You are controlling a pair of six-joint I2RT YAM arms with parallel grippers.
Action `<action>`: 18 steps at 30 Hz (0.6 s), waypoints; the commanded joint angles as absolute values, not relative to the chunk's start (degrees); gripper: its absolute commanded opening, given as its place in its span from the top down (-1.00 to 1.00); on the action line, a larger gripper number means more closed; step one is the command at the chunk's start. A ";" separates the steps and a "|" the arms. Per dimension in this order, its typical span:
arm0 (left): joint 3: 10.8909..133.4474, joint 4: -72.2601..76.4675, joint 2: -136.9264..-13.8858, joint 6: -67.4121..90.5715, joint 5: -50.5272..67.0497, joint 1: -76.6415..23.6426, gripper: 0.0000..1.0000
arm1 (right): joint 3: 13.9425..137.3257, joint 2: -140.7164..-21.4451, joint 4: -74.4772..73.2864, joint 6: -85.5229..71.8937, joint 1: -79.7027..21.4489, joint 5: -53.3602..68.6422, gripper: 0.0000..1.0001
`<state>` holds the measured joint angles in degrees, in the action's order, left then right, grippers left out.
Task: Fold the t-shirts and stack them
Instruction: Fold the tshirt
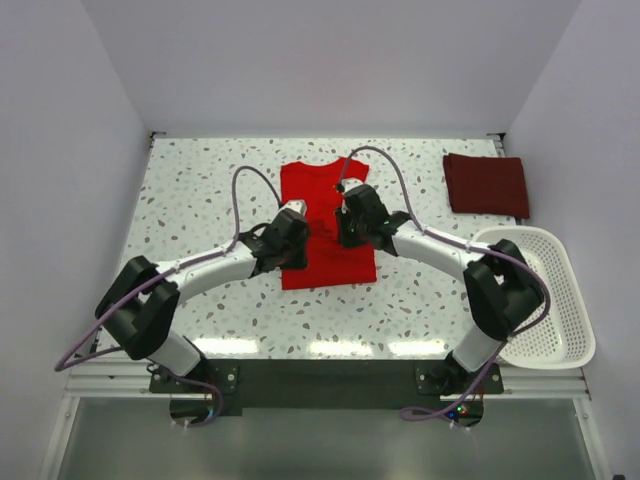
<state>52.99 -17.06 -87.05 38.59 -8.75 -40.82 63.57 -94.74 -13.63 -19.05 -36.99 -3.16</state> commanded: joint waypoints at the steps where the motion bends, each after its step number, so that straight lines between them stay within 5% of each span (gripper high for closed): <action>1: 50.89 -11.96 -89.99 40.25 -7.91 -41.39 0.48 | 62.58 -98.43 -7.04 -21.09 -37.44 -0.97 0.70; 18: 43.86 -18.28 -91.59 41.05 -7.12 -42.36 0.49 | 76.01 -113.46 -6.24 -16.26 -33.23 -5.01 0.62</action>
